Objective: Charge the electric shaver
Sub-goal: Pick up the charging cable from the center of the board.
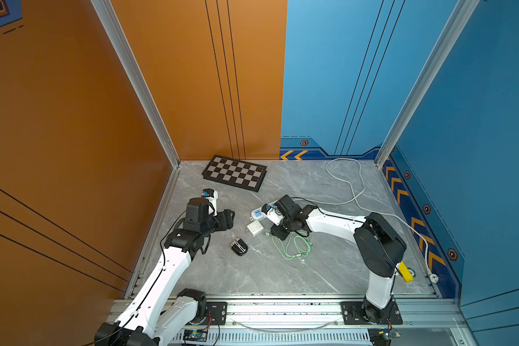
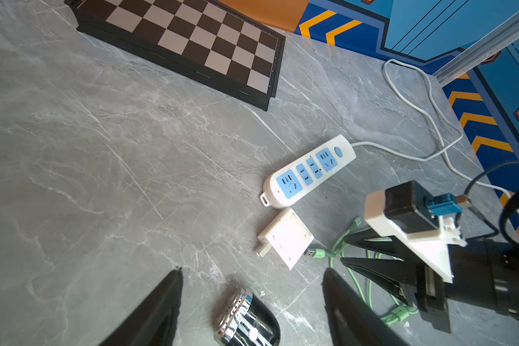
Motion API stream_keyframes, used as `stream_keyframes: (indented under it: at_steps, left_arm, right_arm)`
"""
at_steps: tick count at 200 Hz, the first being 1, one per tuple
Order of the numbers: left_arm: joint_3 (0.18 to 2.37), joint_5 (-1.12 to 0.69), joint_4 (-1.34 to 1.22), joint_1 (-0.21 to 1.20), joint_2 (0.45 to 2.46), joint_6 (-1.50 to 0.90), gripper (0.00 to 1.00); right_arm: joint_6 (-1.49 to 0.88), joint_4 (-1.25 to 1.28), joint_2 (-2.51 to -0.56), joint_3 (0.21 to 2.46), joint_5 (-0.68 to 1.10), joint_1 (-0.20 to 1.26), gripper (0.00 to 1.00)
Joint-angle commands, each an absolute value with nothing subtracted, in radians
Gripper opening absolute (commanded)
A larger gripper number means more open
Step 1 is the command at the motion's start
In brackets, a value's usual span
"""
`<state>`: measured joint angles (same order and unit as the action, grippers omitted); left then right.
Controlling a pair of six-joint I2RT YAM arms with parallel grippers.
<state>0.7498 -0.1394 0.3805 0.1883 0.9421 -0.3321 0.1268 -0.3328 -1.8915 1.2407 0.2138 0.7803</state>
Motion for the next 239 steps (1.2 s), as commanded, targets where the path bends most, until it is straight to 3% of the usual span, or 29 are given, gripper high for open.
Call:
stream_keyframes:
  at_steps: [1, 119, 152, 190, 218, 239]
  left_arm:
    - [0.730, -0.127, 0.398, 0.180, 0.924, -0.357, 0.76]
    - [0.716, -0.127, 0.392, 0.160, 0.913, -0.380, 0.76]
    - [0.712, -0.137, 0.388, 0.158, 0.916, -0.388, 0.75]
    - [0.707, -0.136, 0.388, 0.155, 0.918, -0.385, 0.75]
    - [0.710, -0.164, 0.379, 0.156, 0.919, -0.371, 0.75]
    - [0.709, -0.228, 0.341, 0.169, 0.933, -0.354, 0.68]
  right_arm:
    - [0.149, -0.362, -1.914, 1.264, 0.231, 0.796, 0.31]
    - [0.171, -0.311, -2.003, 1.293, 0.112, 0.848, 0.25]
    - [0.173, -0.305, -2.009, 1.289, 0.123, 0.852, 0.17]
    - [0.159, -0.305, -1.966, 1.251, 0.142, 0.846, 0.00]
    - [0.141, -0.308, -1.861, 1.198, 0.160, 0.814, 0.00]
    - [0.135, -0.370, -1.790, 1.202, 0.243, 0.777, 0.00]
